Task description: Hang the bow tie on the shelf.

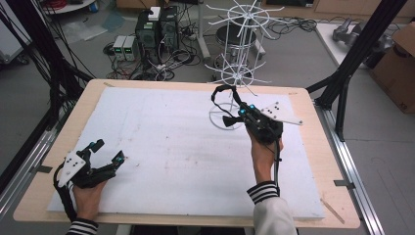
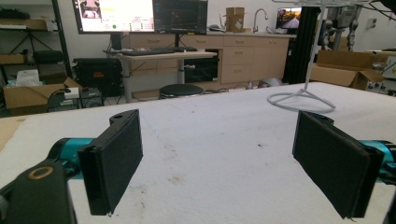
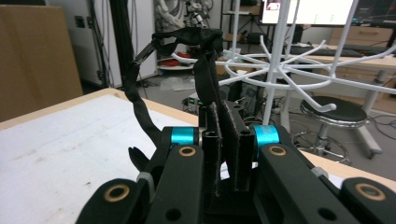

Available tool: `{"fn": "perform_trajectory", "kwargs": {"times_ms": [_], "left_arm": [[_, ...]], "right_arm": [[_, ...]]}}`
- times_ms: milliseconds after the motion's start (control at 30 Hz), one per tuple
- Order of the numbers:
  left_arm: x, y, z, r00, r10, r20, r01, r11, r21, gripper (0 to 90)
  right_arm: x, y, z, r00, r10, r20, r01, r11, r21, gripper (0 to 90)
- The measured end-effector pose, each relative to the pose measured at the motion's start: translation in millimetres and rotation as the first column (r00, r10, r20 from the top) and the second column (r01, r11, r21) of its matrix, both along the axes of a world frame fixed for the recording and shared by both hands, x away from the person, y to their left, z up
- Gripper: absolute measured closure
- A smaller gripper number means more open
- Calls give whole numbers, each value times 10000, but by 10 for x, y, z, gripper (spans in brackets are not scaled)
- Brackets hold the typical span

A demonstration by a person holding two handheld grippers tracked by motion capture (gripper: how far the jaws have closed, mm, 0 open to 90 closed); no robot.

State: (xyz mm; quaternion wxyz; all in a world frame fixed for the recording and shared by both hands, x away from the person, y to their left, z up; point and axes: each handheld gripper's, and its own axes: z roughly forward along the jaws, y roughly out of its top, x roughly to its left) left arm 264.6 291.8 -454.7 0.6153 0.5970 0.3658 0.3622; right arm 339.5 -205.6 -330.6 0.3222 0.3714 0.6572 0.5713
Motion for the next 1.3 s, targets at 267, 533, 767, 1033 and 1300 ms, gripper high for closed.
{"fn": "perform_trajectory", "kwargs": {"times_ms": [267,533,767,1033,1300], "left_arm": [[1,1,0,10000,-7,3,7,10000,1,163],[-2,1,-1,10000,-9,15,9,10000,4,163],[-2,2,-1,10000,-12,14,12,10000,-3,163],[3,4,1,10000,-4,-22,4,10000,7,163],[3,6,1,10000,21,-29,-21,10000,20,165]], "right_arm": [[115,-8,-72,9981,-591,-183,590,9982,-50,857],[203,-21,-135,9933,-1058,-460,1045,9941,-292,857],[227,-37,-154,9918,-1134,-582,1110,9929,-419,837],[269,-37,-225,9879,-832,-1307,771,9957,-508,264],[159,-41,-214,9882,-659,-1384,537,9944,-906,10]]}}
